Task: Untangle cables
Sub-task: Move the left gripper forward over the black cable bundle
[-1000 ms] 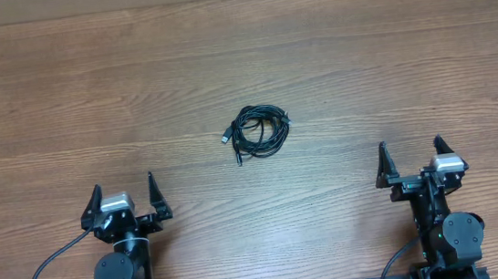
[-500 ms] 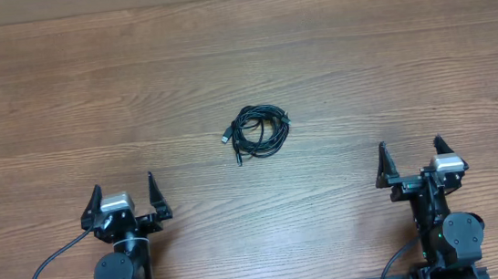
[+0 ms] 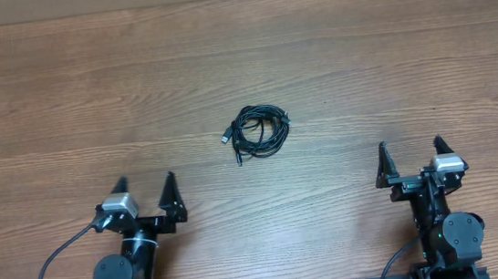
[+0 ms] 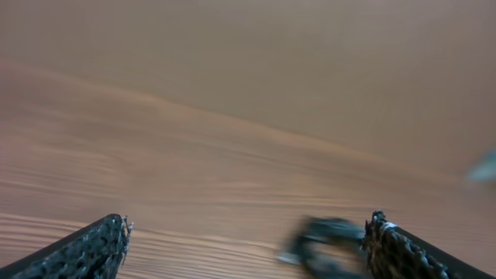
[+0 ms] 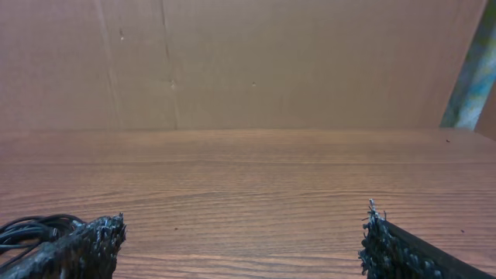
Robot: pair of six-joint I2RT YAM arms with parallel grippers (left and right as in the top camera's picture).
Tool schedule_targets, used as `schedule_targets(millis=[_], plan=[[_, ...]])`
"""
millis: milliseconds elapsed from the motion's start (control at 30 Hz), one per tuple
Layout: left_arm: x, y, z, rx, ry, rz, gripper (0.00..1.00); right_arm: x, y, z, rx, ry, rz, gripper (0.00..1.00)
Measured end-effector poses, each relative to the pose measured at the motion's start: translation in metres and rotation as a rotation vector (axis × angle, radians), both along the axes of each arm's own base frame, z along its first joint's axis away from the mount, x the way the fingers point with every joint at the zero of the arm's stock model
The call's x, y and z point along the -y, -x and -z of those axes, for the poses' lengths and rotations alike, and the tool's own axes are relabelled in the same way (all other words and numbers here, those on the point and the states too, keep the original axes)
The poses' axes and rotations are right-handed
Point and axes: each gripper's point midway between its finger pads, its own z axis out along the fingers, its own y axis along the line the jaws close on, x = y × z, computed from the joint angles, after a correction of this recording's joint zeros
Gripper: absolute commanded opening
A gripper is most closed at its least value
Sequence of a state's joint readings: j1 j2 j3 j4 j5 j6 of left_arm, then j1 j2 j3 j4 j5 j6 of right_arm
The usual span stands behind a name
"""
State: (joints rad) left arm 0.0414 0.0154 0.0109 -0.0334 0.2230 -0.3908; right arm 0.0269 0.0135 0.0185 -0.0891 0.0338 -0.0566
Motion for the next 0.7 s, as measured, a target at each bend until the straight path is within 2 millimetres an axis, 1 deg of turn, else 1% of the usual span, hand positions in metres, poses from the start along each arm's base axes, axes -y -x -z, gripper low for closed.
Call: schedule_targets(millis=[67, 100, 133, 167, 200, 267, 333, 367, 467, 533, 600, 700], plan=[[0.012, 0.002, -0.001, -0.019, 0.104, 0.066, 0.99, 0.000, 0.000, 0.000, 0.000, 0.000, 0.000, 1.00], [0.017, 0.004, -0.004, -0.014, 0.147, 0.097, 1.00, 0.000, 0.000, 0.000, 0.001, 0.000, 0.000, 1.00], [0.022, 0.005, -0.013, 0.010, 0.182, 0.132, 1.00, 0.000, 0.000, 0.000, 0.000, 0.000, 0.000, 1.00], [0.027, 0.008, -0.026, 0.054, 0.204, 0.168, 0.99, 0.000, 0.000, 0.000, 0.000, 0.000, 0.000, 1.00], [0.034, 0.013, -0.046, 0.131, 0.216, 0.222, 1.00, 0.000, 0.000, 0.000, 0.001, 0.000, 0.000, 1.00], [0.042, 0.022, -0.074, 0.239, 0.219, 0.283, 1.00, 0.000, 0.000, 0.000, 0.000, 0.000, 0.000, 1.00], [0.048, 0.034, -0.097, 0.327, 0.208, 0.334, 1.00, 0.000, 0.000, 0.000, 0.000, 0.000, 0.000, 1.00], [0.050, 0.037, -0.105, 0.343, 0.203, 0.350, 1.00, 0.000, 0.000, 0.000, 0.000, 0.000, 0.000, 1.00], [0.055, 0.045, -0.123, 0.338, 0.189, 0.376, 1.00, 0.000, 0.000, 0.000, 0.000, 0.000, 0.000, 1.00], [0.056, 0.052, -0.138, 0.308, 0.165, 0.375, 1.00, 0.000, 0.000, 0.000, 0.001, 0.000, 0.000, 1.00], [0.058, 0.066, -0.163, 0.302, 0.136, 0.377, 1.00, 0.000, 0.000, 0.000, 0.000, 0.000, 0.000, 1.00], [0.061, 0.091, -0.195, 0.243, 0.089, 0.379, 0.99, 0.000, 0.000, 0.000, 0.000, 0.000, 0.000, 1.00]])
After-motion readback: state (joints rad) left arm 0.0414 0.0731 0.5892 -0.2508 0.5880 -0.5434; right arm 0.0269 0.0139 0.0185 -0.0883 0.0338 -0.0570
